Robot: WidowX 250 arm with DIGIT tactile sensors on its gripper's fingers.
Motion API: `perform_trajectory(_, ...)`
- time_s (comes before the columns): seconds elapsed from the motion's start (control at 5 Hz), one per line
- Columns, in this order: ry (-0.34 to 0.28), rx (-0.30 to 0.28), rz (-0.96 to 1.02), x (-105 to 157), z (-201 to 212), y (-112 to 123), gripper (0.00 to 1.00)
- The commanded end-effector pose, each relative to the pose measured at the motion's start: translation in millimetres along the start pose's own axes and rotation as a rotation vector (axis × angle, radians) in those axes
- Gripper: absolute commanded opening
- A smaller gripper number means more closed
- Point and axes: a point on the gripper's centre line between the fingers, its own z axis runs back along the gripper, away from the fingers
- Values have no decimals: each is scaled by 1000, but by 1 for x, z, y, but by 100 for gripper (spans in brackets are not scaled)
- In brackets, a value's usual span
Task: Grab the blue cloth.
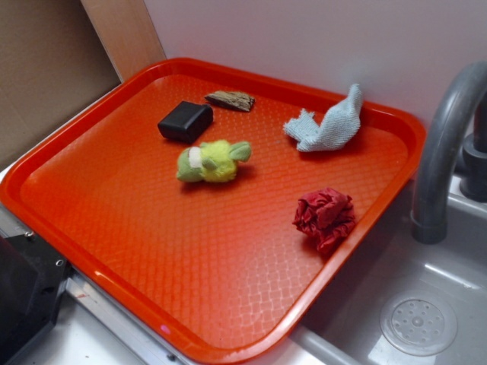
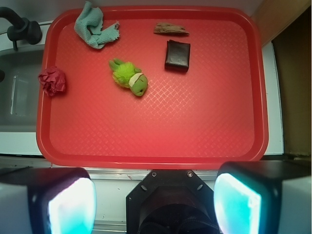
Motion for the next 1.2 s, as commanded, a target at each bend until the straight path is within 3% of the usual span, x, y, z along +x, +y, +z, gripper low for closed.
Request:
perform_trajectory(0.0, 0, 0, 0, 0, 0, 0, 100)
perform_trajectory(0.2, -43, 53, -55, 43, -54, -25, 100)
perform_trajectory(0.4, -135, -42, -158, 90, -75, -42, 100)
perform_trajectory(0.6, -204, -104, -210, 109, -80, -42, 100)
perform_trajectory(1.0, -204, -104, -210, 109, -80, -42, 100)
